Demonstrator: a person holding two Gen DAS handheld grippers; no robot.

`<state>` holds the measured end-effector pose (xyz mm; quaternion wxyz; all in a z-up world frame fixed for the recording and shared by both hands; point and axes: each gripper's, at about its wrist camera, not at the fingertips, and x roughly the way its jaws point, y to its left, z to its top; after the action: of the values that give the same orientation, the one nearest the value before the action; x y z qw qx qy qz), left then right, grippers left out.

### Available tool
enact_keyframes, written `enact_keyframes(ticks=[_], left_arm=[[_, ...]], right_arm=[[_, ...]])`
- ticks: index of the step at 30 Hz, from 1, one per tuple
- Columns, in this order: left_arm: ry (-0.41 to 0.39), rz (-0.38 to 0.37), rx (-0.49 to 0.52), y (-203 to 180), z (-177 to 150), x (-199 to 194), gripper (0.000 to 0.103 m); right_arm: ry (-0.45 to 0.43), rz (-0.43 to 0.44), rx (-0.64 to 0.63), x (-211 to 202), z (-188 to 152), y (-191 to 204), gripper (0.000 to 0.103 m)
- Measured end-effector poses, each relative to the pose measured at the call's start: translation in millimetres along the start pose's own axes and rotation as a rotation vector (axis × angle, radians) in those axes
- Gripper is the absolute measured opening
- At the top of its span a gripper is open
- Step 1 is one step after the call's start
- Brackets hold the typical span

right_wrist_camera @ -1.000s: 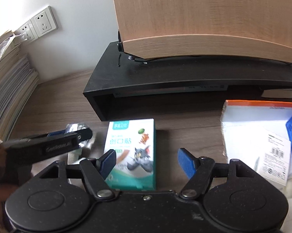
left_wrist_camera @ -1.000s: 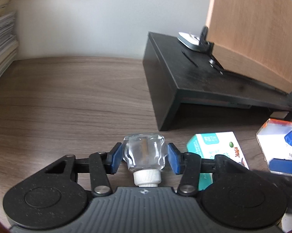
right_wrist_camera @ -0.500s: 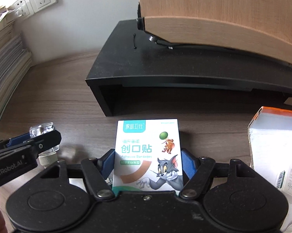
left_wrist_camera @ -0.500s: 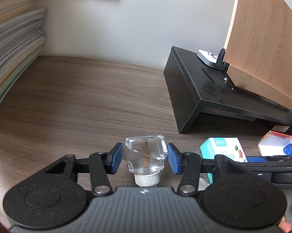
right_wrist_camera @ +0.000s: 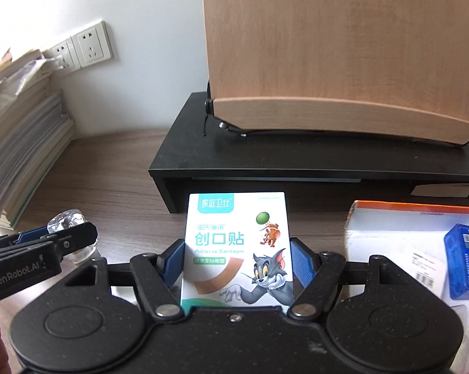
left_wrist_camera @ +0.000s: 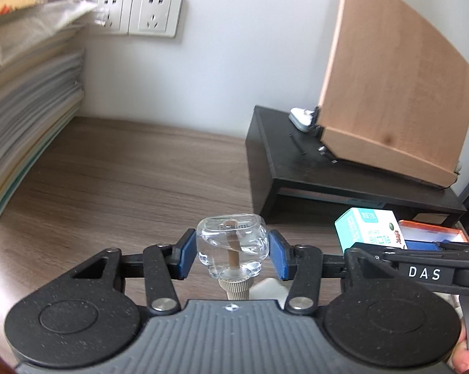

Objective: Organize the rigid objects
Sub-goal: 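Carry the glass bottle with the left gripper while the right gripper carries the bandage box over the box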

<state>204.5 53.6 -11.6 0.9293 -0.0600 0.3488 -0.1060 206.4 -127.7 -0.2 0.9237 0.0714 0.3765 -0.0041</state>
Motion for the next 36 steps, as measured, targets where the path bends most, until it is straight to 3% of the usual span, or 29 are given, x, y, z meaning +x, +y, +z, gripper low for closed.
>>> enact_keyframes(ticks=[10, 23, 29, 36], left_arm=[[-0.046, -0.034, 0.027, -69, -19, -47, 0.049], [-0.042, -0.168, 0.113, -198, -57, -75, 0.049], [-0.031, -0.212, 0.148, -239, -69, -74, 0.050], [-0.035, -0.209, 0.173, -259, -72, -69, 0.050]], right_arm=[[-0.088, -0.002, 0.010, -75, -22, -54, 0.084], [-0.156, -0.120, 0.126, -166, -68, -181, 0.084], [-0.179, -0.144, 0.159, -188, -78, -218, 0.084], [-0.196, -0.131, 0.170, -193, -78, -233, 0.084]])
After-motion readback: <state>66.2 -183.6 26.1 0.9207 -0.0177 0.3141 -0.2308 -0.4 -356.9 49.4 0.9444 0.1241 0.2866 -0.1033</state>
